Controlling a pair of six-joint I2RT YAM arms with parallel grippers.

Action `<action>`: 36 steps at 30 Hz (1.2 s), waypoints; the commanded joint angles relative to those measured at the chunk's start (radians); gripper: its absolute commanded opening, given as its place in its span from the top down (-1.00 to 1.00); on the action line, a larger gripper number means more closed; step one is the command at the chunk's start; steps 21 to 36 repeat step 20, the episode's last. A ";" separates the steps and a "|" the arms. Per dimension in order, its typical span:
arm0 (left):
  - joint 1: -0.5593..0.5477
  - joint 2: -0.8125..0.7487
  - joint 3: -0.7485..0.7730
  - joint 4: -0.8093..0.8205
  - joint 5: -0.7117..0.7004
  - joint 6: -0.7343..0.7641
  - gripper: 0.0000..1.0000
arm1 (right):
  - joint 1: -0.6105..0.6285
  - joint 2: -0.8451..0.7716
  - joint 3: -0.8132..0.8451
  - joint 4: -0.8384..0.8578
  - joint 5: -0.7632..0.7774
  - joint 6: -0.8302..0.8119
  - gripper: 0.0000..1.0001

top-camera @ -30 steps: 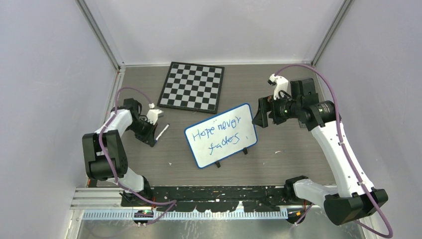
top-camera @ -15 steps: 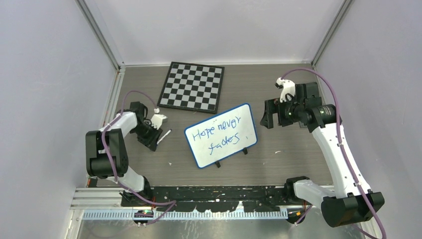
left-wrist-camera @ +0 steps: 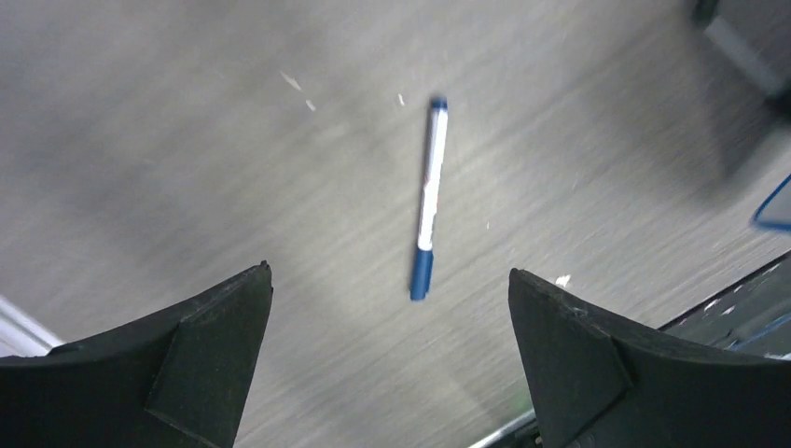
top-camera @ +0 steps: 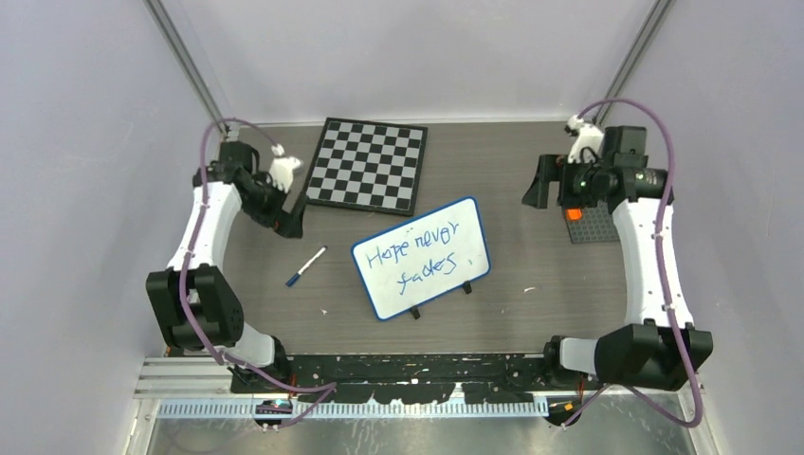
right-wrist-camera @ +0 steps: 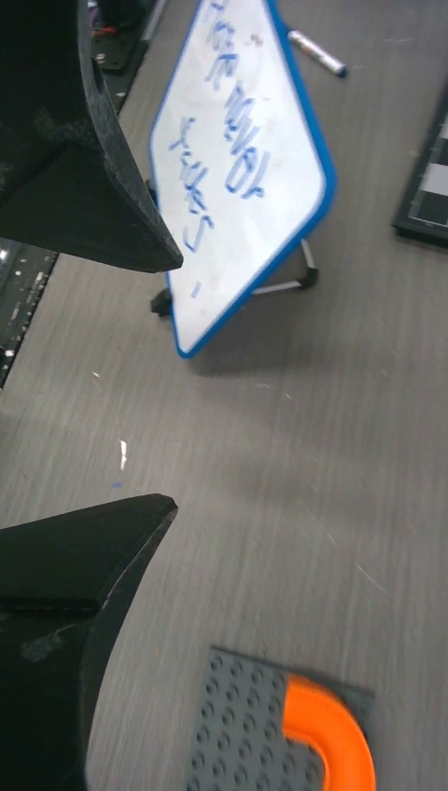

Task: Write a sentence on the whiteboard
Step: Reset both arms

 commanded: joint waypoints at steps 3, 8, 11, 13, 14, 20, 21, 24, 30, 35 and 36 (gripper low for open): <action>0.114 0.032 0.262 0.013 0.167 -0.210 -0.99 | -0.219 0.130 0.165 0.018 -0.098 -0.066 -0.86; 0.179 0.057 0.310 0.126 0.123 -0.338 -0.99 | -0.362 0.226 0.172 0.080 -0.110 -0.090 -0.86; 0.202 0.064 0.283 0.201 0.035 -0.360 -0.99 | -0.409 0.271 0.134 0.139 -0.076 -0.104 -0.86; 0.220 0.072 0.258 0.224 0.018 -0.366 -0.99 | -0.435 0.294 0.102 0.170 -0.069 -0.107 -0.86; 0.229 0.075 0.242 0.235 0.021 -0.368 -0.99 | -0.444 0.307 0.091 0.175 -0.069 -0.112 -0.86; 0.263 0.080 0.145 0.304 0.000 -0.384 -0.99 | -0.459 0.335 0.041 0.217 -0.067 -0.113 -0.86; 0.263 0.080 0.145 0.304 0.000 -0.384 -0.99 | -0.459 0.335 0.041 0.217 -0.067 -0.113 -0.86; 0.263 0.080 0.145 0.304 0.000 -0.384 -0.99 | -0.459 0.335 0.041 0.217 -0.067 -0.113 -0.86; 0.263 0.080 0.145 0.304 0.000 -0.384 -0.99 | -0.459 0.335 0.041 0.217 -0.067 -0.113 -0.86; 0.263 0.080 0.145 0.304 0.000 -0.384 -0.99 | -0.459 0.335 0.041 0.217 -0.067 -0.113 -0.86; 0.263 0.080 0.145 0.304 0.000 -0.384 -0.99 | -0.459 0.335 0.041 0.217 -0.067 -0.113 -0.86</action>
